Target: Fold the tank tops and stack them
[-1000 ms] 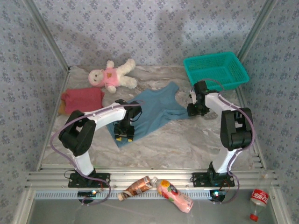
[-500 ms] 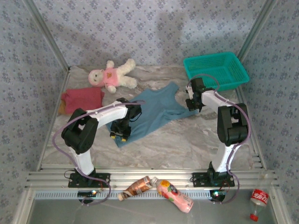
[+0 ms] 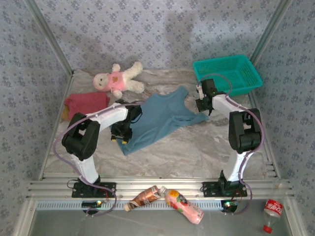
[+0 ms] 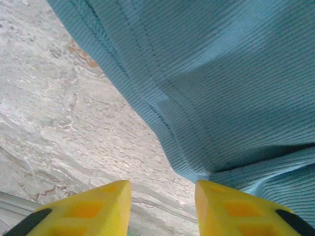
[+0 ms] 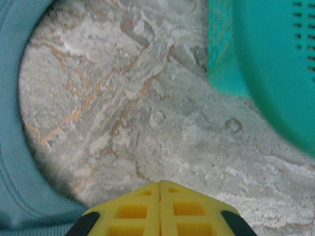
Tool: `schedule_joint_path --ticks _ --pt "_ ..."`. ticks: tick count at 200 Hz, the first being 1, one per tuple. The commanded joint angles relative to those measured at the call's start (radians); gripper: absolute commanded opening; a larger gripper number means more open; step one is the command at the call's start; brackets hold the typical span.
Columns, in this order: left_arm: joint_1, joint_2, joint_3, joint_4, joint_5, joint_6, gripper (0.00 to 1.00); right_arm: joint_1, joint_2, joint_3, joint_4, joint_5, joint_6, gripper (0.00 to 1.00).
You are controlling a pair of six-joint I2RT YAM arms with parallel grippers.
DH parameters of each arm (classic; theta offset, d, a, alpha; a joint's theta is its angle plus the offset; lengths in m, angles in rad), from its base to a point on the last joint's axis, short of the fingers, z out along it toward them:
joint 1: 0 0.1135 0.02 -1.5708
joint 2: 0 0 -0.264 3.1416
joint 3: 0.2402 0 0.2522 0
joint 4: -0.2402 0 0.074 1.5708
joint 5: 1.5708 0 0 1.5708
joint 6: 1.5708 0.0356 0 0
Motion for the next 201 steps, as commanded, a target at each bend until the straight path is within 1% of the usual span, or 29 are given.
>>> schedule_joint_path --ticks 1,8,18,45,62,73,92,113,131,152,171,201 --pt "-0.002 -0.075 0.007 -0.006 0.057 -0.002 0.43 0.005 0.019 0.029 0.008 -0.013 0.025 0.09" --pt "-0.014 -0.090 0.004 0.011 0.096 0.006 0.44 0.005 0.010 0.025 0.000 -0.028 0.025 0.10" --pt "-0.053 -0.112 0.001 0.035 0.126 0.017 0.46 0.007 -0.009 0.015 -0.022 -0.048 0.029 0.12" --pt "-0.138 -0.106 -0.003 0.057 0.154 0.056 0.47 0.009 -0.089 -0.037 -0.096 -0.119 0.050 0.19" --pt "-0.163 -0.067 -0.012 0.053 0.134 0.081 0.48 0.009 -0.131 -0.058 -0.137 -0.149 0.063 0.24" --pt "-0.171 -0.033 -0.008 0.037 0.104 0.099 0.48 0.015 -0.158 -0.116 -0.151 -0.155 0.069 0.27" --pt "-0.177 0.009 0.001 0.024 0.069 0.117 0.48 0.021 -0.187 -0.163 -0.158 -0.159 0.079 0.28" --pt "-0.176 0.039 0.020 0.004 0.003 0.125 0.47 0.023 -0.206 -0.193 -0.164 -0.158 0.088 0.30" --pt "-0.177 0.049 0.022 0.017 0.003 0.142 0.46 0.030 -0.215 -0.210 -0.160 -0.165 0.099 0.31" --pt "-0.172 0.057 0.016 0.016 -0.030 0.154 0.42 0.044 -0.218 -0.227 -0.159 -0.171 0.112 0.31" --pt "-0.153 0.065 0.040 -0.020 -0.089 0.164 0.34 0.068 -0.225 -0.242 -0.153 -0.185 0.133 0.31" --pt "-0.110 0.041 0.050 -0.010 -0.094 0.167 0.22 0.103 -0.229 -0.252 -0.143 -0.200 0.166 0.31"
